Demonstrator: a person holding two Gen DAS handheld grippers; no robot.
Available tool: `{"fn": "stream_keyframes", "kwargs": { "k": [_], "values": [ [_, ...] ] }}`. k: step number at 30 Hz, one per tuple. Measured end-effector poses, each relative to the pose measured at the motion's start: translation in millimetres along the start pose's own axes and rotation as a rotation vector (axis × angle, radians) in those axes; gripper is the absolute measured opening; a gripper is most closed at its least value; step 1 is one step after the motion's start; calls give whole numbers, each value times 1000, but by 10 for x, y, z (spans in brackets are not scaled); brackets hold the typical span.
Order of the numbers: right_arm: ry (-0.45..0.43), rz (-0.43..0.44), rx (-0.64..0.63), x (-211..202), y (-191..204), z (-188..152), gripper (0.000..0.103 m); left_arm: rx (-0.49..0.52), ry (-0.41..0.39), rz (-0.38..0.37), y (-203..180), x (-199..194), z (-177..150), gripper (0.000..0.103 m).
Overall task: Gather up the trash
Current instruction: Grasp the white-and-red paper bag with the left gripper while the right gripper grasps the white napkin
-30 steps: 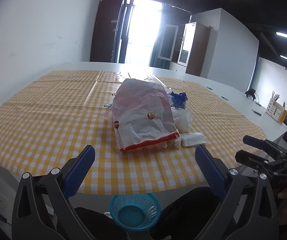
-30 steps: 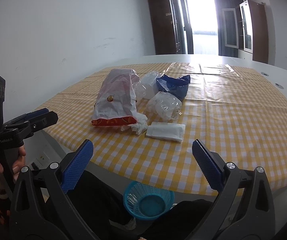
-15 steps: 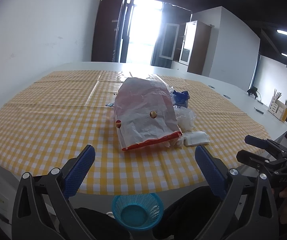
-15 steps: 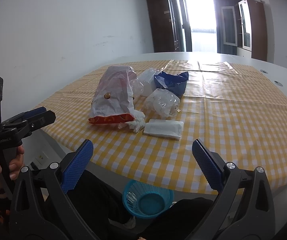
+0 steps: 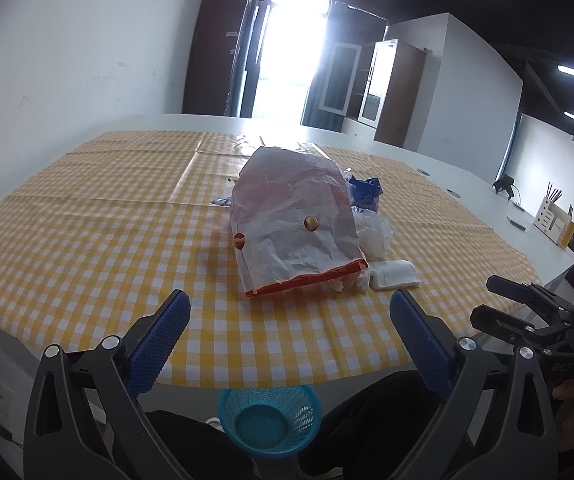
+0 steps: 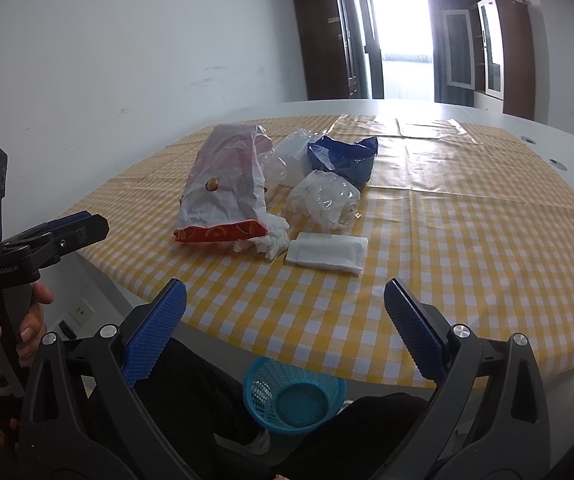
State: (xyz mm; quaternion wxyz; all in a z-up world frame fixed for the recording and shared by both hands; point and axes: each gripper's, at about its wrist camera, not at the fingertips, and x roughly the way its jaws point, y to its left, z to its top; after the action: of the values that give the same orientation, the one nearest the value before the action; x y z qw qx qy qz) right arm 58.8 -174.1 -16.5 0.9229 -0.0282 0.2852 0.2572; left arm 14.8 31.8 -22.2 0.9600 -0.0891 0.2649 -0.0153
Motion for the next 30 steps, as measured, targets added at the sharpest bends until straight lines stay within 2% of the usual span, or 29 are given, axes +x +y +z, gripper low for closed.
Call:
{"fn": "stream_keyframes", "kwargs": {
  "k": [5,11,15,20,24,26,28,30],
  "values": [
    [16,-37,-2,146,-104,31,93,0,3,31,87,103,16,97],
    [41,-36,11,415,-241,210,90,-18,29,61,176,410,162,97],
    [68,-38,17,602,-320,289,89,-35,63,42,247,628,264,95],
    [106,-33,34,830,-420,339,80,-23,110,35,254,907,303,90],
    [148,-21,37,994,-439,334,71,-18,144,3,249,1062,287,78],
    [159,-11,40,1052,-431,330,60,-8,160,-17,233,1123,282,69],
    [163,-8,36,1081,-425,325,56,25,164,12,195,1156,264,39],
    [178,-1,23,1114,-401,303,50,55,164,37,157,1168,244,28]
  ]
}}
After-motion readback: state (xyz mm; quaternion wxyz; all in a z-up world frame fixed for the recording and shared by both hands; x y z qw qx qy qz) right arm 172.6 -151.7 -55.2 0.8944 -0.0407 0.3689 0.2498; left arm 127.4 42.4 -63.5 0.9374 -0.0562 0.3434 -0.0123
